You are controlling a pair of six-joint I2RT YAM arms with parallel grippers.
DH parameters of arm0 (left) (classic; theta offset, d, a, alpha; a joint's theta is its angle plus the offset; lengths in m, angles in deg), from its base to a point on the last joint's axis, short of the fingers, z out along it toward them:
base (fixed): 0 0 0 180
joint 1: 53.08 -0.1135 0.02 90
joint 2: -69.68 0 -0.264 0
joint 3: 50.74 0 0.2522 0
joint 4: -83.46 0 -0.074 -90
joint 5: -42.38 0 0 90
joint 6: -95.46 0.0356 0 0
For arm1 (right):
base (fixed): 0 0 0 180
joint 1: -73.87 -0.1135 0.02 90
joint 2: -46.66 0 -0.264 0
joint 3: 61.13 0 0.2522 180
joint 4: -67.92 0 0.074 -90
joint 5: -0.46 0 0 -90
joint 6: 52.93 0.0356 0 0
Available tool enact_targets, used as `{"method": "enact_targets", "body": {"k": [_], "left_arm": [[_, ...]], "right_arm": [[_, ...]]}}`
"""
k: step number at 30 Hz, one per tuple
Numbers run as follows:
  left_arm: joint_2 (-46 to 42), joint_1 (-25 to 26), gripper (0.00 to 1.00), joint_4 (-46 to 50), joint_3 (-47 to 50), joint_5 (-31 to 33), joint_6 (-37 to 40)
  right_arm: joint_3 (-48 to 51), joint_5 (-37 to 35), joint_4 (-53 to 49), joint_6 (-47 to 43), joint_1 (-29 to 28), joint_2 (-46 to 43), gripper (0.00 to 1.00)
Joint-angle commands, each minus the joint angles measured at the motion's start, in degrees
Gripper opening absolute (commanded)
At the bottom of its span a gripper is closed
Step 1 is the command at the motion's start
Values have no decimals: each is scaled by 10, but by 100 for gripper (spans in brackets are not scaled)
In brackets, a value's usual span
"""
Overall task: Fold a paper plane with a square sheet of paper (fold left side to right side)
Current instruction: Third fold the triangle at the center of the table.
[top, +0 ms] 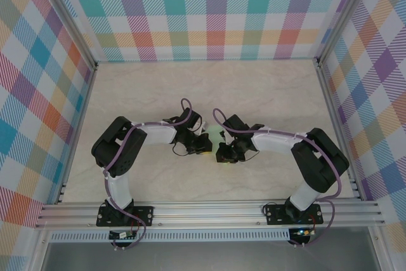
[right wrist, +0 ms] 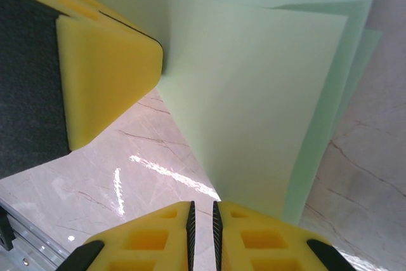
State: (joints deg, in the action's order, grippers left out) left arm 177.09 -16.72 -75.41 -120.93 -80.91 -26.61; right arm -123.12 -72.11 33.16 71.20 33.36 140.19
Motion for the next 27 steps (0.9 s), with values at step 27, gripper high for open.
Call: {"method": "enact_targets", "body": {"k": [27], "left_arm": [[-13, 2, 8, 34, -16, 38, 15]], "right_arm": [[45, -27, -48, 19, 21, 24, 5]]}}
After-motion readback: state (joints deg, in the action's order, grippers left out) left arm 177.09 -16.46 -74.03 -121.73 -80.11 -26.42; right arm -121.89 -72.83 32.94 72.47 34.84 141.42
